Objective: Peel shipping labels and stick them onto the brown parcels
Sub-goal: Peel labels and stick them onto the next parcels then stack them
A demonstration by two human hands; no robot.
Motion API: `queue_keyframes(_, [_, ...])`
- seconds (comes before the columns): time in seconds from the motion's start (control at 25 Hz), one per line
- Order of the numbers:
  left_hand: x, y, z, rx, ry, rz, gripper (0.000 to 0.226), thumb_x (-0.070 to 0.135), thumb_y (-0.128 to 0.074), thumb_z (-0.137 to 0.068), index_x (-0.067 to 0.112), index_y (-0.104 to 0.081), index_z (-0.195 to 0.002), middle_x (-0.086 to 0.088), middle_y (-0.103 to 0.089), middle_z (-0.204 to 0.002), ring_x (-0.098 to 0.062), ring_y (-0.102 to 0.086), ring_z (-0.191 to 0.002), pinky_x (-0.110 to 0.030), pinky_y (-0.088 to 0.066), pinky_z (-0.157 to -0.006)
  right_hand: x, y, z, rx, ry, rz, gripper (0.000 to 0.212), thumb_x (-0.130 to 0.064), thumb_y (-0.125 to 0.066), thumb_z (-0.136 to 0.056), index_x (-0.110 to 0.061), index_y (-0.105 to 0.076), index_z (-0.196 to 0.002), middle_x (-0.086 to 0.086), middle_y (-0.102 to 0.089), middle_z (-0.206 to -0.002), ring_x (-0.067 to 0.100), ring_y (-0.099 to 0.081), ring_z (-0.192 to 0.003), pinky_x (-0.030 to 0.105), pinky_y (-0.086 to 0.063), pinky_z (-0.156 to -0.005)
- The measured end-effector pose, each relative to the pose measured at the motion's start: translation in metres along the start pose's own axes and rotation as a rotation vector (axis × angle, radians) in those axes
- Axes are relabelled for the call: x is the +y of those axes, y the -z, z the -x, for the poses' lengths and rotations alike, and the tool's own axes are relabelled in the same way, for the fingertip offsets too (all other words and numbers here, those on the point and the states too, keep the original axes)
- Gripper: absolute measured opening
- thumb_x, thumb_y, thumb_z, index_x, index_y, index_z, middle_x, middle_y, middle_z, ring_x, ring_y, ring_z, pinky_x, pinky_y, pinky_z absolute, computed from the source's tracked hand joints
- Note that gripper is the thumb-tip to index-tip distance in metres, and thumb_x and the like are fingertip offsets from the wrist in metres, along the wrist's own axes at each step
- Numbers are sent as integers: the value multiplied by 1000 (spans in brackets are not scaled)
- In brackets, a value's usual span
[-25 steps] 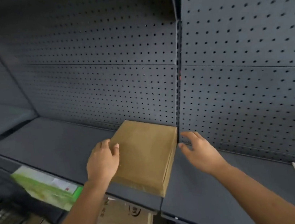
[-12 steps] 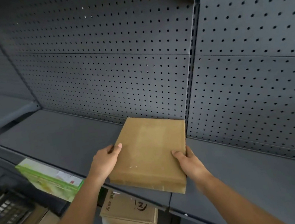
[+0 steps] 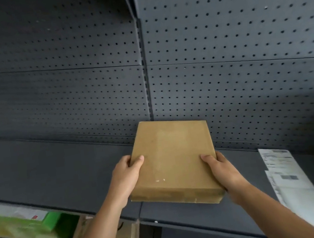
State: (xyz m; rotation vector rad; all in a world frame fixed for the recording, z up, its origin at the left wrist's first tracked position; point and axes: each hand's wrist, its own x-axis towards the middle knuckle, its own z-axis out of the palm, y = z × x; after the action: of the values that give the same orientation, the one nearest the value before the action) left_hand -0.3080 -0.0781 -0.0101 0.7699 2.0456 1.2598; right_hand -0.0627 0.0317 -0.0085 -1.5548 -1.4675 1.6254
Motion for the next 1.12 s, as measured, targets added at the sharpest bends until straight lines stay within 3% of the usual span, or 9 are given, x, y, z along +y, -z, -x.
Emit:
queue_keyframes(0.12, [18, -49, 16, -76, -49, -3, 31, 53, -58, -95, 29, -64, -113, 10, -70, -108, -13, -68, -98, -41, -56, -89, 11, 54, 8, 113, 13, 4, 58, -54, -55, -93, -33, -41, -145, -5, -62, -124, 21, -62, -107, 46, -50, -99])
queue_keyframes(0.28, [31, -100, 36, -144, -74, -27, 25, 50, -57, -98, 28, -64, -108, 9, -70, -105, -10, -66, -93, -32, -53, -77, 28, 106, 19, 207, 40, 2, 51, -50, -58, -93, -29, -50, -138, -6, -66, -119, 20, -65, -105, 46, -51, -99])
queue_keyframes(0.36, [30, -116, 43, -154, -72, -44, 25, 51, -57, -98, 28, -64, -105, 7, -70, -102, -12, -66, -91, -34, -54, -78, 36, 119, 23, 218, 31, -6, 47, -48, -58, -94, -29, -49, -136, -5, -65, -119, 20, -65, -104, 46, -51, -99])
queue_keyframes(0.56, [25, -136, 51, -152, -59, -108, 32, 53, -54, -98, 23, -62, -104, 2, -69, -99, -14, -65, -87, -34, -51, -73, 53, 131, 23, 229, 20, -29, 48, -46, -58, -95, -27, -49, -139, -4, -64, -122, 20, -63, -107, 46, -51, -101])
queue_keyframes(0.68, [16, -141, 52, -138, -46, -139, 35, 54, -53, -98, 22, -62, -105, 2, -68, -98, -14, -65, -85, -39, -54, -77, 63, 131, 18, 215, 27, -6, 49, -47, -59, -94, -26, -50, -138, -4, -65, -123, 20, -63, -111, 45, -50, -103])
queue_keyframes(0.88, [16, -143, 57, -126, -70, -181, 38, 54, -54, -98, 22, -61, -116, 8, -67, -100, -4, -60, -82, -25, -46, -62, 70, 131, 14, 191, 43, -10, 53, -50, -61, -92, -27, -51, -138, -9, -66, -122, 16, -64, -109, 43, -50, -103])
queue_keyframes(0.96, [17, -142, 58, -128, -88, -232, 47, 54, -53, -98, 19, -59, -128, 4, -69, -110, -11, -64, -88, -28, -50, -68, 68, 132, 15, 174, 47, -7, 53, -49, -59, -94, -26, -48, -141, -8, -64, -126, 16, -63, -112, 41, -49, -104])
queue_keyframes(1.04, [20, -140, 58, -92, -147, -356, 62, 55, -52, -97, 19, -45, -147, -3, -63, -135, -25, -65, -113, -39, -54, -87, 67, 138, 17, 186, 68, -9, 55, -48, -54, -97, -27, -42, -147, -7, -56, -136, 17, -57, -121, 40, -45, -108])
queue_keyframes(1.12, [30, -142, 63, -40, -267, -469, 66, 53, -52, -98, 21, -35, -153, -3, -52, -151, -30, -58, -128, -47, -51, -97, 70, 156, 19, 263, 140, 28, 54, -44, -51, -100, -26, -39, -150, -4, -47, -147, 17, -48, -133, 39, -39, -113])
